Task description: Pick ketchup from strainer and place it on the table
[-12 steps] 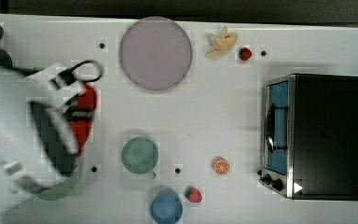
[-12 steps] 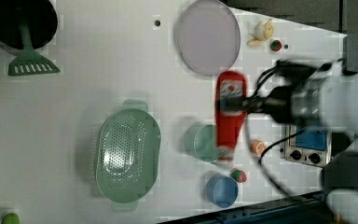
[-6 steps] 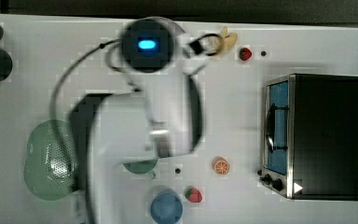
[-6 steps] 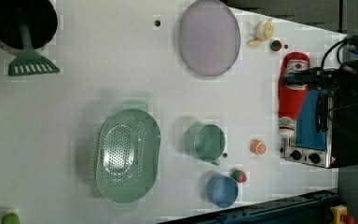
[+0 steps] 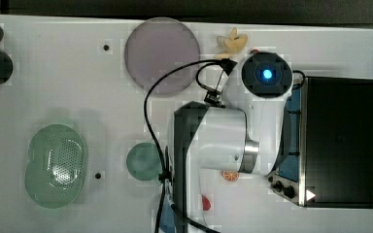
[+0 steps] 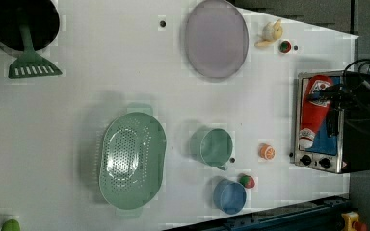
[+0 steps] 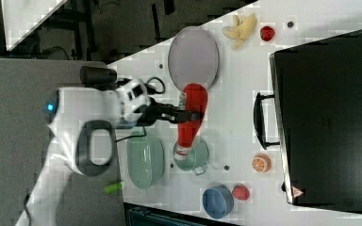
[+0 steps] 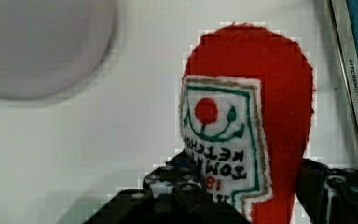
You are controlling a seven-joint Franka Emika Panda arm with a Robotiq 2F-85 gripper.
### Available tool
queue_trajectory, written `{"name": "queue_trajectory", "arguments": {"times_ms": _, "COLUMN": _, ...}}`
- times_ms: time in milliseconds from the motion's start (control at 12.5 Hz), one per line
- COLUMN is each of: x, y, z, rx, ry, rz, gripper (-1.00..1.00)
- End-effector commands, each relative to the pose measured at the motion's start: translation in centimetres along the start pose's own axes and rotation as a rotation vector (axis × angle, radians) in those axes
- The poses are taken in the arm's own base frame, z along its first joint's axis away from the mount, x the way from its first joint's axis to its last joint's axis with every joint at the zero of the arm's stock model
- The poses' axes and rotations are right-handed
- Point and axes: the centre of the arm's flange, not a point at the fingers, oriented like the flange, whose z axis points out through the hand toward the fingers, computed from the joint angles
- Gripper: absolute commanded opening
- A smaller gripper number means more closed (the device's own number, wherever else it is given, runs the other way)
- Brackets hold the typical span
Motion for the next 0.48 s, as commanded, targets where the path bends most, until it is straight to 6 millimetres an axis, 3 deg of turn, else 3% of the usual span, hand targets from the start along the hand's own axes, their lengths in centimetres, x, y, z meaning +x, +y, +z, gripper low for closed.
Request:
{"name": "queue_trajectory", "arguments": {"times_ms": 80, "x": -2.5, "y": -3.8, "z": 3.8, "rx": 0.015, "ry": 0.039, "rz": -0.126, "gripper": 0.13}}
{"name": "queue_trajectory", "arguments": {"times_ms": 480, "x": -3.7, "y": -4.5, "z": 11.9, "rx": 0.077, "ry": 0.042, "rz": -0.119, "gripper": 0.13}}
